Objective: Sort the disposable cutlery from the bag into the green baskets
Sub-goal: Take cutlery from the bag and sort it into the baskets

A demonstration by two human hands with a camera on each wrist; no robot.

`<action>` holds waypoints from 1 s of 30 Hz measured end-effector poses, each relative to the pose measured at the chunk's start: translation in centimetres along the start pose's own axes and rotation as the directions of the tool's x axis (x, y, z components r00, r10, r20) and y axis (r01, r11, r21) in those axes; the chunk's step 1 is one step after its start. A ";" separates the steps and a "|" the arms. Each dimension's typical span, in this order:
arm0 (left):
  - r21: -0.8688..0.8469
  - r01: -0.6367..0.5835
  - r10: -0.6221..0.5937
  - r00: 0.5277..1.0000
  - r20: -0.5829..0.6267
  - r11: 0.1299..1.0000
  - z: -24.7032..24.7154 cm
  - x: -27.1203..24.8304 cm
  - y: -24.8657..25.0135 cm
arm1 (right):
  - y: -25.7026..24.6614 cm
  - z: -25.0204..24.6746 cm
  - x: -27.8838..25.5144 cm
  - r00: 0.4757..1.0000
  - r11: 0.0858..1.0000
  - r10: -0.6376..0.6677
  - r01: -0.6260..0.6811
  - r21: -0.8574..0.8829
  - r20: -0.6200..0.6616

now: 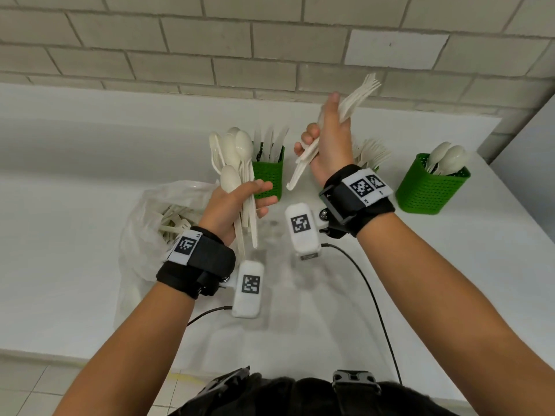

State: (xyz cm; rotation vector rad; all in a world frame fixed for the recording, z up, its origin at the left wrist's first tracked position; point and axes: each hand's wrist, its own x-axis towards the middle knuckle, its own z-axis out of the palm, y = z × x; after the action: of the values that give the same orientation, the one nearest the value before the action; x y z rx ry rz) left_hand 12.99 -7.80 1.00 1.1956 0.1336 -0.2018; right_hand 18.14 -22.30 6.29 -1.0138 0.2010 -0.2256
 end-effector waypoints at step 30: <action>-0.088 -0.001 -0.001 1.000 -0.020 0.996 -3.2 1.5 1.3 | -2.9 -7.2 6.1 0.959 0.408 -0.231 -0.057 -0.911 -0.164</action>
State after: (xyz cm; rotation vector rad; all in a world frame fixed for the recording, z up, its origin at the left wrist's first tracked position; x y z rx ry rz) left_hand 14.76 -4.50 0.72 1.1099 0.1584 -0.1822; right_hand 21.72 -31.36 4.69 -2.1377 0.5656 -0.3657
